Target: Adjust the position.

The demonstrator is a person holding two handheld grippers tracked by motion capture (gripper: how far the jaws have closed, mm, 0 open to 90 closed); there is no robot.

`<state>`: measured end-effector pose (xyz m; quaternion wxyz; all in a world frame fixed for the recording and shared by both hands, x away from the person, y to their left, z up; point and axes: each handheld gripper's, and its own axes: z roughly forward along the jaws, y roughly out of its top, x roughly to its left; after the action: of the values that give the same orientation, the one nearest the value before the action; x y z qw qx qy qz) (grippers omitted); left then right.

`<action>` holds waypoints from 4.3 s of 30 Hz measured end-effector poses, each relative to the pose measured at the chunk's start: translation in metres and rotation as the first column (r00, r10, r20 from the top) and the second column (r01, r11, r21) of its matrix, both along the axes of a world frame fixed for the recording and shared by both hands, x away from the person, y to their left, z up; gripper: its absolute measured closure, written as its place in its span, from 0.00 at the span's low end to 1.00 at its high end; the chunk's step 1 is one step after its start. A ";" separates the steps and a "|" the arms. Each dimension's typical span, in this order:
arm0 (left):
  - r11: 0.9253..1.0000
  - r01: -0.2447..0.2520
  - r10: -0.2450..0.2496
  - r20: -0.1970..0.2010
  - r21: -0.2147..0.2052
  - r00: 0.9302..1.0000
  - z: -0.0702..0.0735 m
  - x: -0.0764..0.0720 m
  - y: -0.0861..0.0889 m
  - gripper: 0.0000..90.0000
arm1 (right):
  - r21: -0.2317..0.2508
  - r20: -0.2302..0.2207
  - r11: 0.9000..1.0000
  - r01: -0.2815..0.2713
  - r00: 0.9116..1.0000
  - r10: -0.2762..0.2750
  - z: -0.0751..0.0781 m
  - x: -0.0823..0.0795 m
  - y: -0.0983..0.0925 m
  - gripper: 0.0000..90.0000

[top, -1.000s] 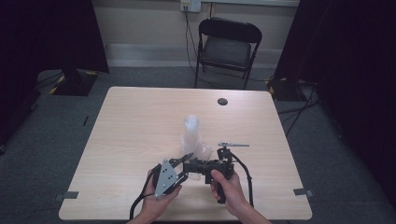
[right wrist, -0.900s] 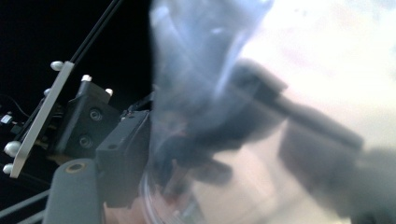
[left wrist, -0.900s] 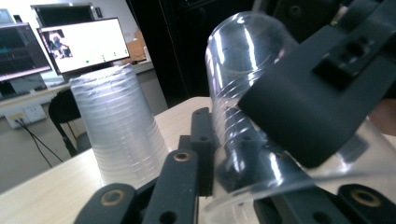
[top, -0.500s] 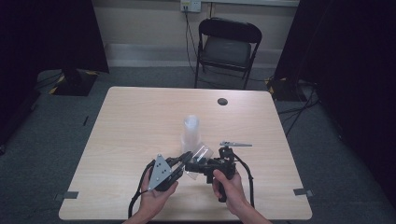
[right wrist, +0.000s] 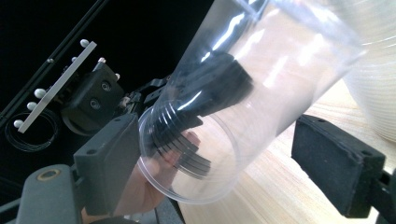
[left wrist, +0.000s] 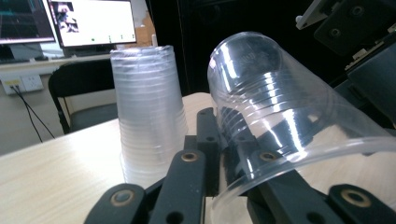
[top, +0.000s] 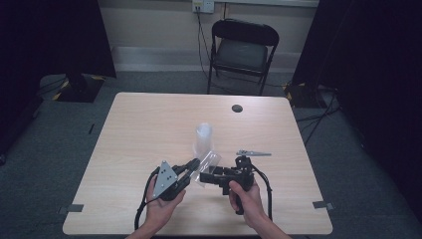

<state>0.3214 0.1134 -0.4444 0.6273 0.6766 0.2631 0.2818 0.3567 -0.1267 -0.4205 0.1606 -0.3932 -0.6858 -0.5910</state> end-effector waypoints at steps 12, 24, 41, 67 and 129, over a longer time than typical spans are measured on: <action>1.000 0.010 -0.011 -0.136 -0.011 0.991 0.007 0.008 0.017 0.96 | -0.036 0.046 0.999 0.007 0.999 -0.006 0.001 0.002 -0.007 0.19; 0.999 0.034 -0.025 -0.277 0.027 0.961 0.011 0.010 0.024 0.99 | -0.105 0.125 0.993 0.056 0.991 -0.042 0.002 0.003 -0.021 0.21; 0.992 0.115 -0.083 -0.454 0.043 0.887 0.015 0.014 0.028 1.00 | -0.198 0.273 0.977 0.075 0.962 -0.019 0.005 -0.007 -0.032 0.19; 0.925 0.330 -0.143 -0.634 0.187 0.760 0.011 0.018 0.001 1.00 | -0.468 0.498 0.882 0.057 0.842 0.209 0.001 -0.030 -0.013 0.27; 0.887 0.423 -0.155 -0.744 0.186 0.650 0.022 0.041 -0.045 0.99 | -0.639 0.579 0.768 0.054 0.690 0.433 -0.011 -0.042 0.024 0.22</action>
<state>0.3621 0.0684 -0.4227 0.3855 0.8638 0.3177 -0.0657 0.3146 -0.1024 -0.4319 -0.1826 -0.0915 -0.8850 -0.4185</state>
